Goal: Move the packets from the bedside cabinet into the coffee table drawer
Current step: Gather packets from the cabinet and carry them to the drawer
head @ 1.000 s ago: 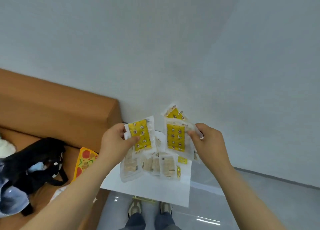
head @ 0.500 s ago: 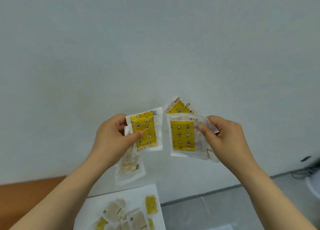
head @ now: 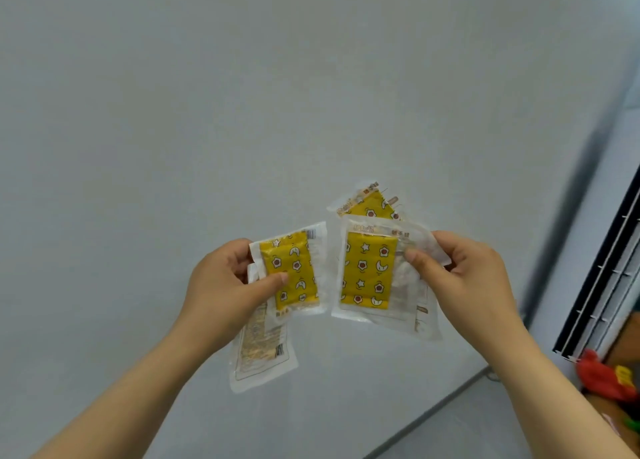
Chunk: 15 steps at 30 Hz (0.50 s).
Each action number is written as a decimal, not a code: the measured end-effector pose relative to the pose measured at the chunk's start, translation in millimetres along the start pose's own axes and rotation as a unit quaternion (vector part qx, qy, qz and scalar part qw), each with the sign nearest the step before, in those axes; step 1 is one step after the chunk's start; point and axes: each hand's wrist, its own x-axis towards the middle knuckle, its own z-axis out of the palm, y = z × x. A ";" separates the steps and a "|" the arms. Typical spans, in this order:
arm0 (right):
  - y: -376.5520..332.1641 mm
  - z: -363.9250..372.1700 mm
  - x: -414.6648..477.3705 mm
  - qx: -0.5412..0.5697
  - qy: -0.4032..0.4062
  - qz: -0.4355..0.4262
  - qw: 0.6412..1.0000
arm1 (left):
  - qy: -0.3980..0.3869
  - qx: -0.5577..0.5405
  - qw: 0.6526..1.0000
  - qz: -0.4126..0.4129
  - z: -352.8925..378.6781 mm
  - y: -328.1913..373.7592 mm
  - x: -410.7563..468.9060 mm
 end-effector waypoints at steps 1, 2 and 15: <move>0.1 -17.3 -1.7 0.001 0.009 -0.001 1.000 | -0.004 -0.007 1.000 0.007 11.4 11.0 -2.3; 1.1 -34.1 -4.0 0.001 0.020 0.001 1.000 | -0.009 -0.014 1.000 0.014 22.9 21.4 -4.5; 38.0 -209.3 -35.3 -0.053 0.118 0.040 0.991 | -0.125 -0.073 0.985 0.089 180.5 112.6 -22.5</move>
